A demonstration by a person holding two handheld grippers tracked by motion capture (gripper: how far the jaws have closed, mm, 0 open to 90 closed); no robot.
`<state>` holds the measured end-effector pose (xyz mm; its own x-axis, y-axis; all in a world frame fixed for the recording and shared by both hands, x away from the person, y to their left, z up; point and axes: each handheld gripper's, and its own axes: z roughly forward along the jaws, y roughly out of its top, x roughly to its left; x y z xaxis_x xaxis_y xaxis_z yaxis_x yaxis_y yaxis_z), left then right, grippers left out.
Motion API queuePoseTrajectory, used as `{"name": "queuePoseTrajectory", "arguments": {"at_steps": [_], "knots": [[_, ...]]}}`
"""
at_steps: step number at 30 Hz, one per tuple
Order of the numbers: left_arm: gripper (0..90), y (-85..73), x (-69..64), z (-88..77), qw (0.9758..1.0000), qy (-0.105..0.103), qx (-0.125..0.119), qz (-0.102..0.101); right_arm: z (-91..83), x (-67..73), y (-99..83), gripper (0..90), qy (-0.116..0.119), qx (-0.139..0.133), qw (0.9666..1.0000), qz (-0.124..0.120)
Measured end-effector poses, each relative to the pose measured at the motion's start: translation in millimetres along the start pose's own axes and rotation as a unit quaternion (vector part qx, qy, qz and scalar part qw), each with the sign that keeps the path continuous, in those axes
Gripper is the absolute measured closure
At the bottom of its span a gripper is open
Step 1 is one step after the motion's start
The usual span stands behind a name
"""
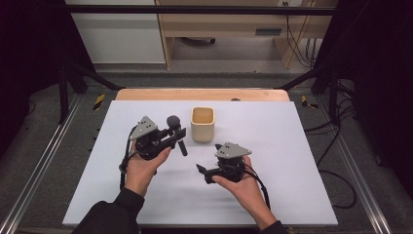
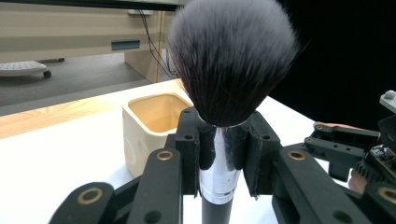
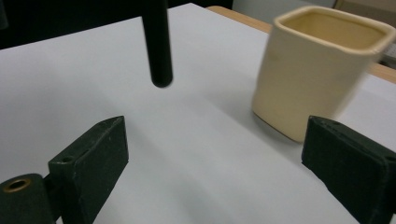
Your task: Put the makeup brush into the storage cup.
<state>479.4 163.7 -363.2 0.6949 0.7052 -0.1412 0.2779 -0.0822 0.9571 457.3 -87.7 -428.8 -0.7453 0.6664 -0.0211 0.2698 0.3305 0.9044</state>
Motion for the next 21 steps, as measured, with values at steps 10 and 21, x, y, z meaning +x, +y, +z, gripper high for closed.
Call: {"name": "queuePoseTrajectory", "arguments": {"at_steps": [10,21], "knots": [[70.6,18.9,-6.3,8.8,0.9998,0.008,-0.002,0.018,-39.6,-33.0,-24.2,6.6,-0.068,-0.024,0.9974,0.011],[70.5,43.8,-7.1,15.4,0.9991,0.021,-0.005,0.037,-58.3,-60.5,-39.8,5.0,-0.103,-0.041,0.993,0.039]]}}
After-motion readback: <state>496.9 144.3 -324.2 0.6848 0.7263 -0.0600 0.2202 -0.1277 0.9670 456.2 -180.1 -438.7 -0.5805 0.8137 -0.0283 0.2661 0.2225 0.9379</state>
